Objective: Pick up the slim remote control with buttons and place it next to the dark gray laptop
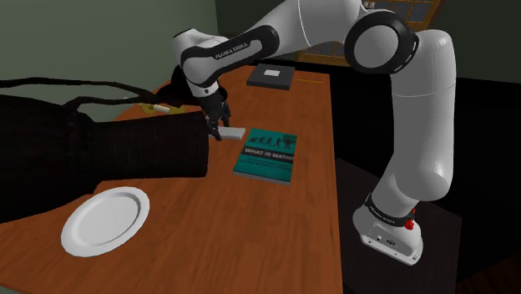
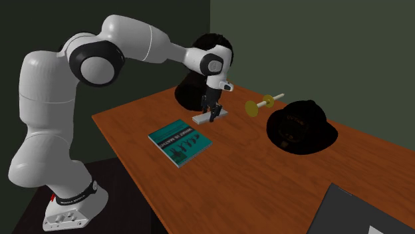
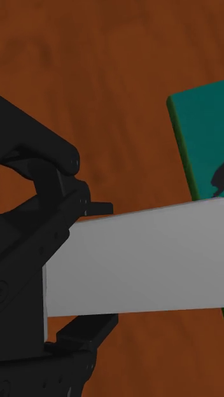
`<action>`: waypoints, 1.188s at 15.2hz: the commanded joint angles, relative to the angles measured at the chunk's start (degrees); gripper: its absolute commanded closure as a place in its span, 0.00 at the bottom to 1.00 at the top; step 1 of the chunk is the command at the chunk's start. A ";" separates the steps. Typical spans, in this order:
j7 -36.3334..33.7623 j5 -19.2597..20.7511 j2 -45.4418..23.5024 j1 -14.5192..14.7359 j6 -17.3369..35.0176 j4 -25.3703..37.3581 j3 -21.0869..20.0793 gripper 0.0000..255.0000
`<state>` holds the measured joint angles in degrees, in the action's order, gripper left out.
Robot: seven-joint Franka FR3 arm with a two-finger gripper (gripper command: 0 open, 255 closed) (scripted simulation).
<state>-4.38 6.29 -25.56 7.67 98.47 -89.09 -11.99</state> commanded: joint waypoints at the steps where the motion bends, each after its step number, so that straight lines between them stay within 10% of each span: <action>1: -0.37 -1.71 1.22 0.09 13.19 1.14 -1.21 1.00; 18: 17.13 -5.40 13.60 -13.08 16.49 -14.38 2.74 1.00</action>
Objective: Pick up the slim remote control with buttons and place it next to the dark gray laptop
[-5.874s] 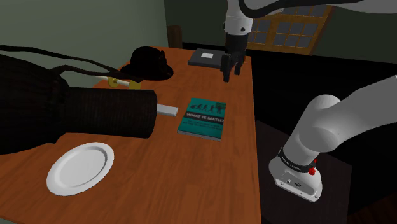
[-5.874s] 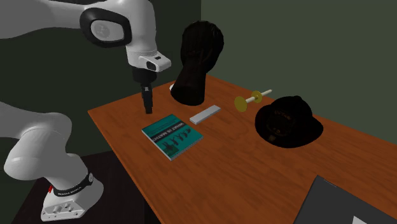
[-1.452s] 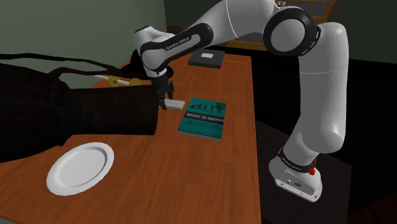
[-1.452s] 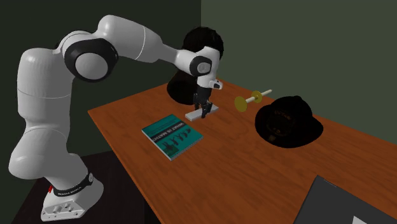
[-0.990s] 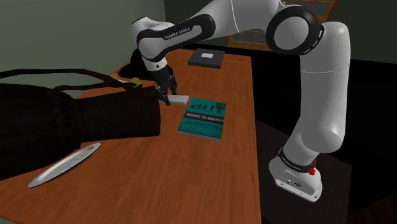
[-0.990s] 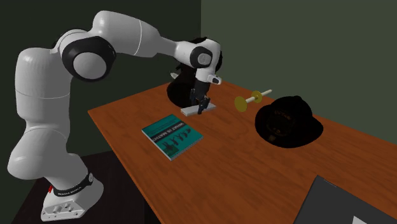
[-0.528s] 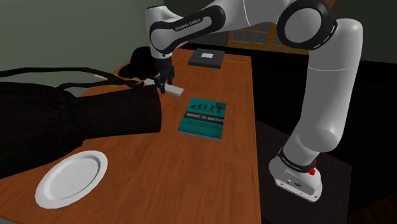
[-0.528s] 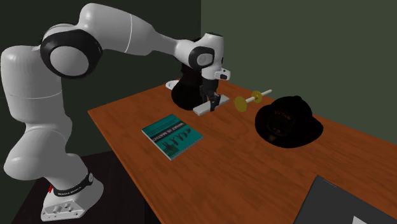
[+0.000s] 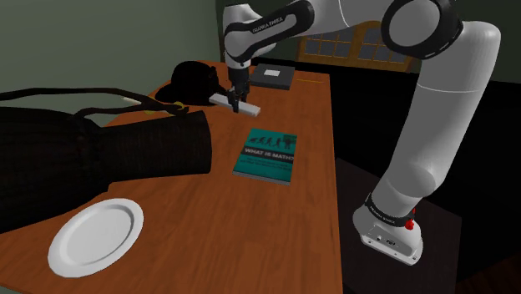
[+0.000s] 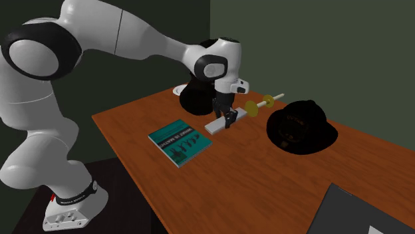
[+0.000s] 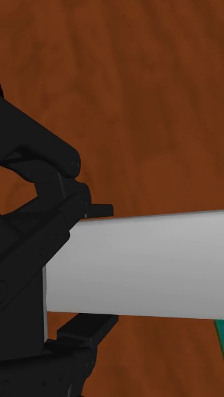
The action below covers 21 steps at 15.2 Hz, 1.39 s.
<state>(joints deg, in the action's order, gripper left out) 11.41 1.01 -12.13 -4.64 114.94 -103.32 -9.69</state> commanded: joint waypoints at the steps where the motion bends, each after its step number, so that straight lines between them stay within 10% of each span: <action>1: 2.66 -0.30 0.63 -1.55 0.16 -0.77 0.92 1.00; 21: 28.74 -2.29 -0.66 -16.76 -0.98 1.34 11.16 1.00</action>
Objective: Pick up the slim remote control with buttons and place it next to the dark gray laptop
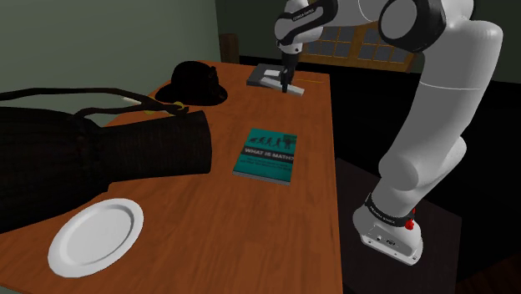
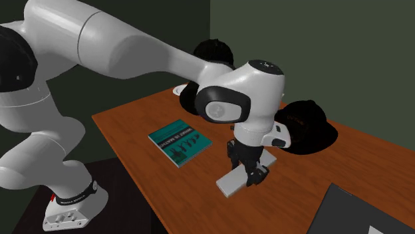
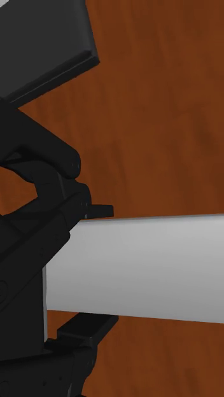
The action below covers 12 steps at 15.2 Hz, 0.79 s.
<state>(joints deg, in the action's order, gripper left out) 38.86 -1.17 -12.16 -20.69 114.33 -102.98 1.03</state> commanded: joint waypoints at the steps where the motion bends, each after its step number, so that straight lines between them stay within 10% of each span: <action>1: 2.54 -0.22 -1.21 -1.47 -0.63 1.83 0.91 1.00; 12: 10.95 -1.34 -7.49 -6.84 -0.39 7.69 3.69 1.00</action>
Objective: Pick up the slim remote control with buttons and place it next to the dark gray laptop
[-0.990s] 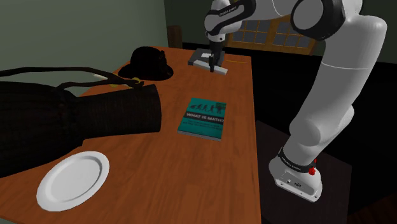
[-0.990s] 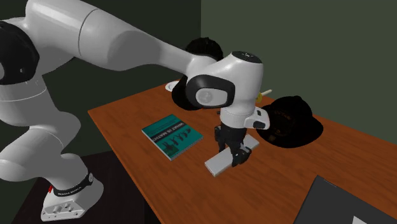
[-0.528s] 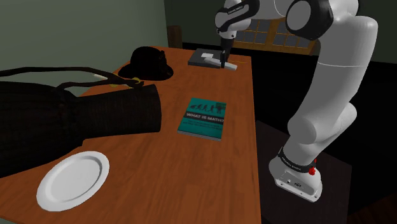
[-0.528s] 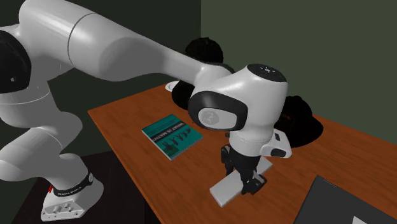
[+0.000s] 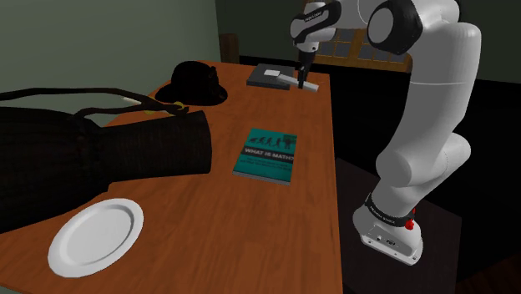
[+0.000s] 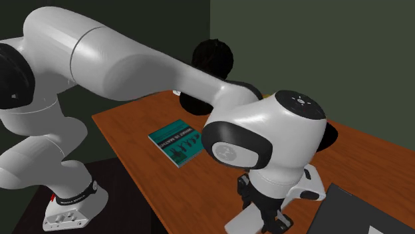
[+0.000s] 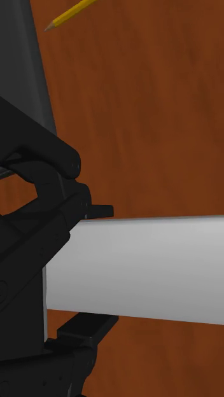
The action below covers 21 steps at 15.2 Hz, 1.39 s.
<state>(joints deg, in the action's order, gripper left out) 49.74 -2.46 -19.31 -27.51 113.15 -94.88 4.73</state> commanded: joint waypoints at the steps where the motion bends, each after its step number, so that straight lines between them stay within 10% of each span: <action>1: 0.09 -0.07 -0.57 -0.03 1.48 -0.86 -0.02 1.00; 20: 0.45 -0.51 -4.11 -0.10 9.39 -5.25 -0.20 1.00; 21: 0.45 -0.51 -4.11 -0.10 9.39 -5.24 -0.20 0.00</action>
<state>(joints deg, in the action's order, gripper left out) 50.18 -2.98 -23.43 -27.61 122.53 -100.13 4.53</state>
